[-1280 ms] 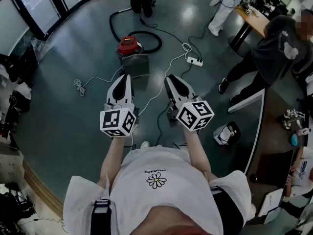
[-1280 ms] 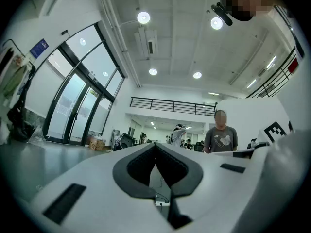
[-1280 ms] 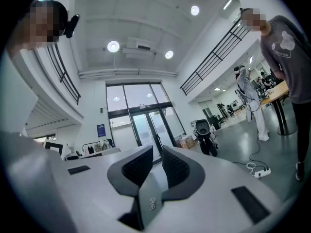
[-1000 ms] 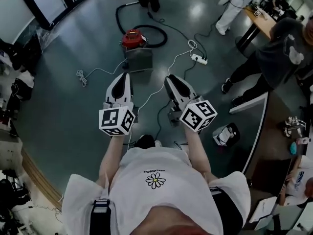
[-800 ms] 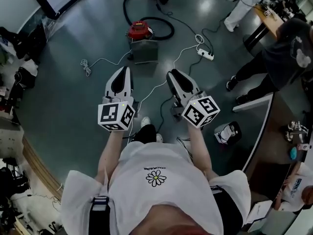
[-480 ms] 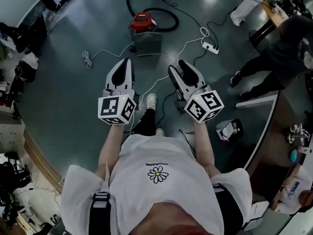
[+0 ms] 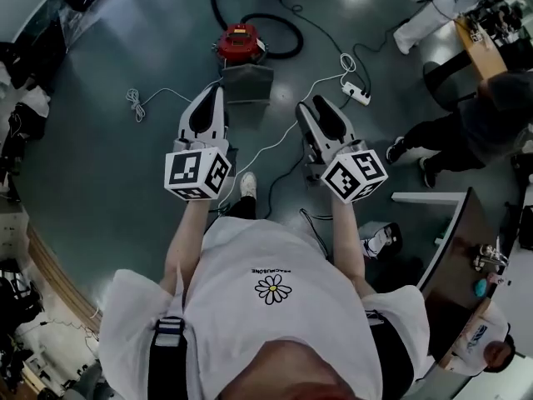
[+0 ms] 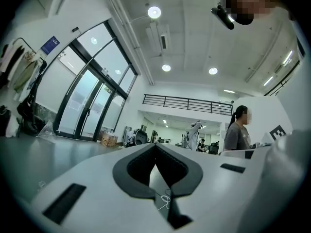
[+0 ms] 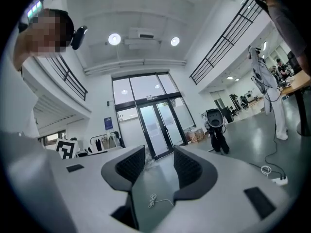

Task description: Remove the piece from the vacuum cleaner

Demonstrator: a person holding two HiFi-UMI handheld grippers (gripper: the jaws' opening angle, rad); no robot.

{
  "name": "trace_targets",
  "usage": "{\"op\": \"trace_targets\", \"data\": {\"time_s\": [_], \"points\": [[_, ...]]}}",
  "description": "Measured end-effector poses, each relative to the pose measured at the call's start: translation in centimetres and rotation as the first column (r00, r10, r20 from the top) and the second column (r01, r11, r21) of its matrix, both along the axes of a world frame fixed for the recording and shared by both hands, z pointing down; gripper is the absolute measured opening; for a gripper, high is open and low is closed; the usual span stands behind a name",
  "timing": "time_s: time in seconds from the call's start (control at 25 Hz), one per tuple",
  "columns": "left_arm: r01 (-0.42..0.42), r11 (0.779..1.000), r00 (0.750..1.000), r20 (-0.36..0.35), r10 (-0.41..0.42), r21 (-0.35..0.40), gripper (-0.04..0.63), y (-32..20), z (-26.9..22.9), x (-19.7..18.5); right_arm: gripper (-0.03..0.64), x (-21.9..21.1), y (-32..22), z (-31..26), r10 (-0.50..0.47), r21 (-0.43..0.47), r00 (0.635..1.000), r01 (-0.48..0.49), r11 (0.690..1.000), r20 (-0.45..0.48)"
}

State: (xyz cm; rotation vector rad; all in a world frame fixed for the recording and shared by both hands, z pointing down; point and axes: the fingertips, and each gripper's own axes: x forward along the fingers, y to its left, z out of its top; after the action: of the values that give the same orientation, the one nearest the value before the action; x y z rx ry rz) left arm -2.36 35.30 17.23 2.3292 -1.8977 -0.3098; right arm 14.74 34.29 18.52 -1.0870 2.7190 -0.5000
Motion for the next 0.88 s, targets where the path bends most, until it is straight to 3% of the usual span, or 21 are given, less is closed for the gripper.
{"op": "trace_targets", "data": {"time_s": [0.36,0.88], "points": [[0.026,0.998,1.0,-0.016,-0.027,-0.053,0.006,-10.8,1.5,-6.8,0.175,-5.1,-10.9,0.9,0.009,-0.021,0.997,-0.011,1.0,-0.077],[0.053,0.992,0.998,-0.015,-0.056,-0.117,0.006,-21.5,4.5,-9.6,0.175,-8.4,-23.0,5.8,-0.06,-0.082,0.981,0.046,0.996,-0.183]]}}
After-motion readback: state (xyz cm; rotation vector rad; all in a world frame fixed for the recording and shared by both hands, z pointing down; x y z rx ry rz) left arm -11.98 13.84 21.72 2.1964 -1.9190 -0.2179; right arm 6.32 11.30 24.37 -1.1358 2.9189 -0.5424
